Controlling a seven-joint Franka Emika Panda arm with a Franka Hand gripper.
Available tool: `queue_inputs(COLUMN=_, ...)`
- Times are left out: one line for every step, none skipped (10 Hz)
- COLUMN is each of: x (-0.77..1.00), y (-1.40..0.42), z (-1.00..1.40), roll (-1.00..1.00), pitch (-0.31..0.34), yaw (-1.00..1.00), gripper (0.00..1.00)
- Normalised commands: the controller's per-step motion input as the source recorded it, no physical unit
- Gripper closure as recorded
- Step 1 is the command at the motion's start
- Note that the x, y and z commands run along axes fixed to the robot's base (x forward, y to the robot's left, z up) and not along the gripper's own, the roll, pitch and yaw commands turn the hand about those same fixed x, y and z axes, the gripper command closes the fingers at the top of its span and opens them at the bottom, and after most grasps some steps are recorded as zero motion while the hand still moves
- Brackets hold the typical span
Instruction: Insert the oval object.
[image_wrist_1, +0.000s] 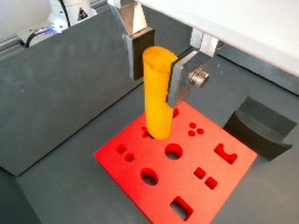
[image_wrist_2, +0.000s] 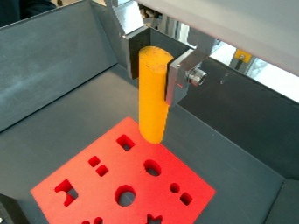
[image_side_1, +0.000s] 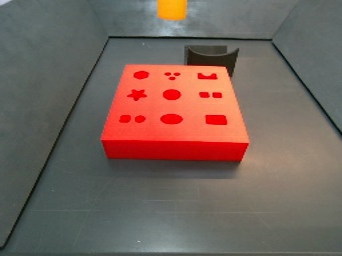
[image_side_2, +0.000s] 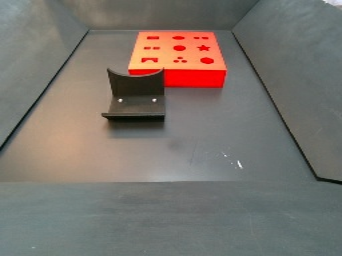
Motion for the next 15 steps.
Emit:
queue_inputs(x=0.24, y=0.0, z=-0.55, roll=0.18, pitch=0.0, yaw=0.01, gripper=1.0)
queue_inputs(x=0.35, y=0.0, z=-0.74, roll=0.15, pitch=0.0, yaw=0.0, gripper=1.0)
queue_inputs(x=0.28, y=-0.05, z=-0.76, roll=0.14, pitch=-0.003, yaw=0.0, gripper=1.0)
queue_inputs(x=0.24, y=-0.11, z=-0.75, roll=0.05, pitch=-0.026, yaw=0.0, gripper=1.0)
queue_inputs(x=0.15, y=-0.09, z=-0.66, roll=0.02, pitch=-0.06, yaw=0.01, gripper=1.0)
queue_inputs(x=0.1, y=-0.07, z=-0.61, roll=0.0, pitch=-0.081, yaw=0.03, gripper=1.0)
queue_inputs(x=0.0, y=-0.05, z=-0.54, roll=0.0, pitch=-0.099, yaw=0.05, gripper=1.0)
queue_inputs(x=0.0, y=-0.03, z=-0.48, roll=0.0, pitch=-0.116, yaw=0.1, gripper=1.0)
queue_inputs(x=0.0, y=-0.05, z=-0.21, roll=0.0, pitch=-0.083, yaw=0.18, gripper=1.0)
queue_inputs(x=0.0, y=-0.08, z=0.0, roll=0.0, pitch=-0.004, yaw=0.07, gripper=1.0)
queue_inputs(x=-0.02, y=-0.02, z=-0.17, roll=0.06, pitch=-0.041, yaw=0.11, gripper=1.0)
queue_inputs(x=-0.07, y=-0.04, z=-0.46, roll=0.16, pitch=-0.09, yaw=0.22, gripper=1.0)
queue_inputs(x=0.0, y=-0.03, z=-0.39, roll=0.12, pitch=-0.076, yaw=0.17, gripper=1.0)
queue_inputs(x=-0.03, y=-0.03, z=-0.28, roll=0.07, pitch=-0.061, yaw=0.11, gripper=1.0)
queue_inputs(x=0.0, y=0.0, z=-0.26, roll=0.06, pitch=-0.04, yaw=0.08, gripper=1.0)
